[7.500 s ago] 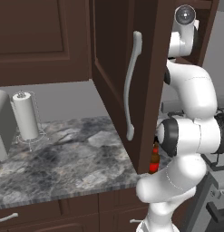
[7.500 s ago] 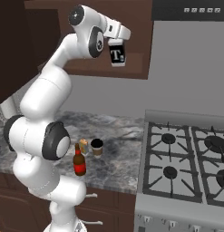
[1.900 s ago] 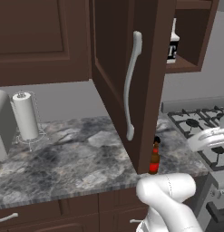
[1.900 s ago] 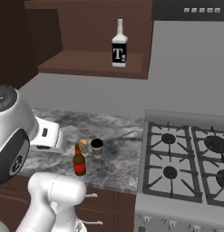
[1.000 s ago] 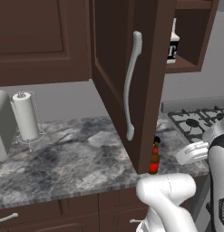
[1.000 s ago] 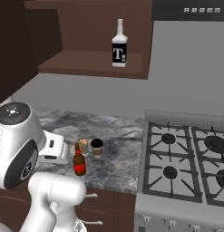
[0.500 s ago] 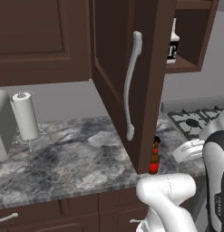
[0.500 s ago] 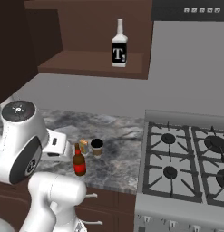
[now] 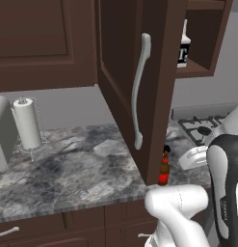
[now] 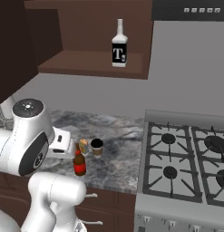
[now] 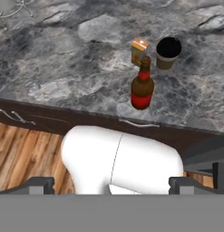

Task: Sort all alcoholic drinks to one cabinet, and non-alcoholic drinks to the other.

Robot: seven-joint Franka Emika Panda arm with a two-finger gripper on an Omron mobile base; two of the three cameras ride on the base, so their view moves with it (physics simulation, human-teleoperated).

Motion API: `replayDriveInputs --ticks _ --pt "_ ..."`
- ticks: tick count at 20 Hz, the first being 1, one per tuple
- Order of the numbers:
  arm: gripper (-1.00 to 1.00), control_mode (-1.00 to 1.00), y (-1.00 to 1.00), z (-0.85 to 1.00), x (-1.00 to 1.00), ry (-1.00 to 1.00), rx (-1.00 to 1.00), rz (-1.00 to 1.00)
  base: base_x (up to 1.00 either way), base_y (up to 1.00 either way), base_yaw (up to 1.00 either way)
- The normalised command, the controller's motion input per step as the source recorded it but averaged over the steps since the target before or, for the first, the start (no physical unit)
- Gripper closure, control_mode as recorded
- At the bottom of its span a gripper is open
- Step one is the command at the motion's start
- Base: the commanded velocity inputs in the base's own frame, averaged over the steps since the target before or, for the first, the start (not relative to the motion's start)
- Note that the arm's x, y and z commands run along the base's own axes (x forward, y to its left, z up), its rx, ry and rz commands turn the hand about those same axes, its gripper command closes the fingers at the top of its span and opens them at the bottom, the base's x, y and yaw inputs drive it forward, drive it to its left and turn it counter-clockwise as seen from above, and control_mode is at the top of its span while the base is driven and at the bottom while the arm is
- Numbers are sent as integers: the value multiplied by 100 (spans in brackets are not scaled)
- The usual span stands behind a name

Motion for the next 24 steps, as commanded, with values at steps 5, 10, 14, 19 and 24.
replayDriveInputs --ticks 5,10,14,19,24 --pt "-100 -100 0 -30 20 0 -3 0 0 0 0" --pt "-100 -100 6 -35 16 0 -4 0 0 0 0" --pt "-100 -100 9 -36 15 0 -3 0 0 0 0" --pt "-100 -100 5 -31 14 -3 -3 0 0 0 0" --pt "-100 -100 1 -25 9 -6 -4 0 0 0 0"
